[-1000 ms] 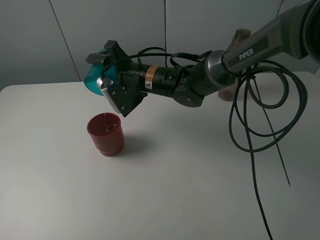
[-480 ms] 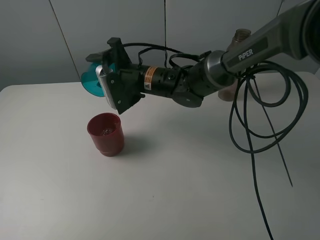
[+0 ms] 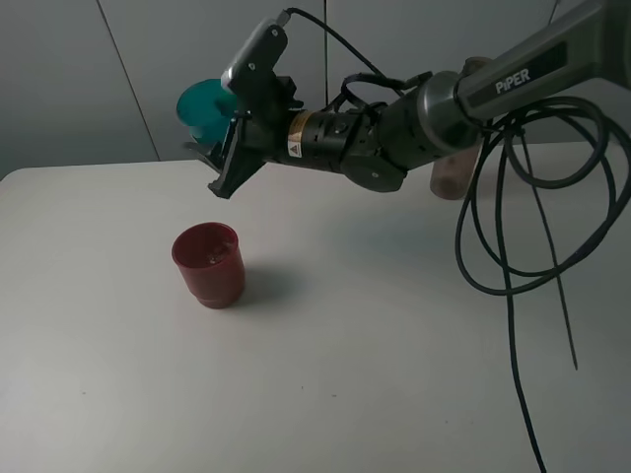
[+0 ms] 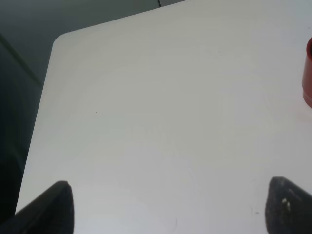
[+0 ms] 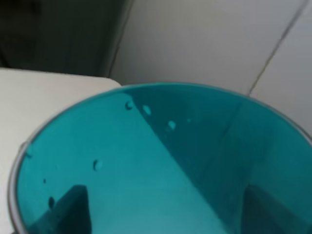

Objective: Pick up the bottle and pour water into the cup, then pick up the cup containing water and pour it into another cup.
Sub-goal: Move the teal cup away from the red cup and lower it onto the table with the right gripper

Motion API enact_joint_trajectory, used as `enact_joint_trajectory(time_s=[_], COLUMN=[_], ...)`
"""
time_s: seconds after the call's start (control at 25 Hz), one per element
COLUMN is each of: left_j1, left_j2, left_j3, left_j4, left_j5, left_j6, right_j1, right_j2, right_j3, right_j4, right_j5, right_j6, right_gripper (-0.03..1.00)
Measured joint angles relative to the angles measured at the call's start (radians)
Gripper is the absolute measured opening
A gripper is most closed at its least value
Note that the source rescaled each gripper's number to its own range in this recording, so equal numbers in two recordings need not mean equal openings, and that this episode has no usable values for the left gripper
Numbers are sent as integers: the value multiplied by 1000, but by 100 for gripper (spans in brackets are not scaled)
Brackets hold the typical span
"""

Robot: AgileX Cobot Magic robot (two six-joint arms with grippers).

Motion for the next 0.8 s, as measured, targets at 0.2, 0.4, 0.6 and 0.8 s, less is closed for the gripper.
enact_joint_trajectory(time_s=[0.2, 0.4, 0.6, 0.8], left_j1=[0, 0, 0, 0], left_j2=[0, 0, 0, 0], left_j3=[0, 0, 0, 0], left_j4=[0, 0, 0, 0], left_j5=[0, 0, 0, 0], left_j6=[0, 0, 0, 0], right_j1=[-63, -101, -140, -171], right_j2=[-2, -4, -4, 30], right_j3=[0, 45, 123, 154], right_j4=[23, 52, 67, 72], right_j5=[21, 31, 39, 6], right_j6=[199, 234, 205, 188], right_gripper=[2, 2, 2, 2])
